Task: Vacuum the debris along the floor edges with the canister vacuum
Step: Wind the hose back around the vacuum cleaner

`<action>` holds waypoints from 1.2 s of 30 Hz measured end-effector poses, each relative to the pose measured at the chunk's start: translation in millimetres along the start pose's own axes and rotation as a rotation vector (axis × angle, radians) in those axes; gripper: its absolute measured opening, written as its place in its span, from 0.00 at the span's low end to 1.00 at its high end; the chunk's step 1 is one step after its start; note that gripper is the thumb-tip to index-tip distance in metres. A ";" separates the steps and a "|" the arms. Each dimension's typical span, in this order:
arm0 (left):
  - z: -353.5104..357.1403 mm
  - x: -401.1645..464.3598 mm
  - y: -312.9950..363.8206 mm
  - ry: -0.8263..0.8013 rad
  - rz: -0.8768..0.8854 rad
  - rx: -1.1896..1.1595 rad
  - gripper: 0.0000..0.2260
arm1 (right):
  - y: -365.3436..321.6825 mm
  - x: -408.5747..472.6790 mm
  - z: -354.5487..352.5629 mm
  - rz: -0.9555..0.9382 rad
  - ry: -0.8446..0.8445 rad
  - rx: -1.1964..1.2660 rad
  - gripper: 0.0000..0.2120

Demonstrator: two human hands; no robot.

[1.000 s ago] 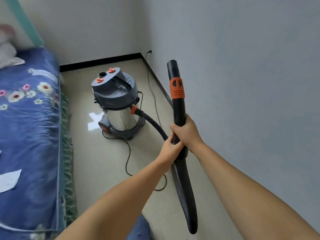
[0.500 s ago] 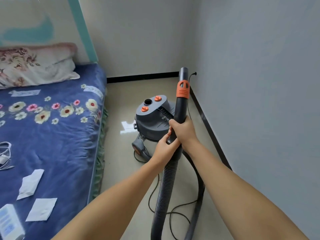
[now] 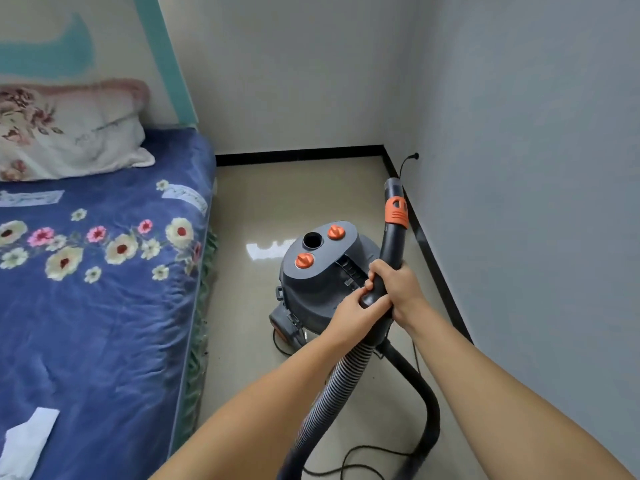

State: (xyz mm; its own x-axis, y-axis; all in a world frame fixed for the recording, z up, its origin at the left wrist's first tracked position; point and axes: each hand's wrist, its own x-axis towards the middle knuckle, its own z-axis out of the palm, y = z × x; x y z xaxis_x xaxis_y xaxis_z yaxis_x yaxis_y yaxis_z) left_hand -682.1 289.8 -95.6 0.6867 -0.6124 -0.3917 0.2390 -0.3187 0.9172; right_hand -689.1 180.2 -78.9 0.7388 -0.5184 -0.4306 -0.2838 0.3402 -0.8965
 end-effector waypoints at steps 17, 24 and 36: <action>-157.0 256.6 0.5 -0.645 -0.140 0.536 0.13 | 31.2 174.9 83.2 0.277 0.617 0.097 0.03; -157.0 360.0 -19.9 -0.623 0.333 1.220 0.16 | 39.7 174.5 61.7 0.328 0.649 0.319 0.06; -147.0 399.6 -43.4 -0.722 0.611 1.504 0.09 | 63.6 148.0 40.2 0.303 0.721 0.462 0.08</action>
State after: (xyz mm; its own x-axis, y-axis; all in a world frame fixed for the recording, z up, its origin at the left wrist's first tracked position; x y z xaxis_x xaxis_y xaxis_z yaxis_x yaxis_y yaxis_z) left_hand -317.1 165.3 -281.2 -0.0804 -0.9201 -0.3835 -0.9702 -0.0159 0.2416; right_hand -573.2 156.6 -195.5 0.0663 -0.6684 -0.7409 -0.0154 0.7417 -0.6705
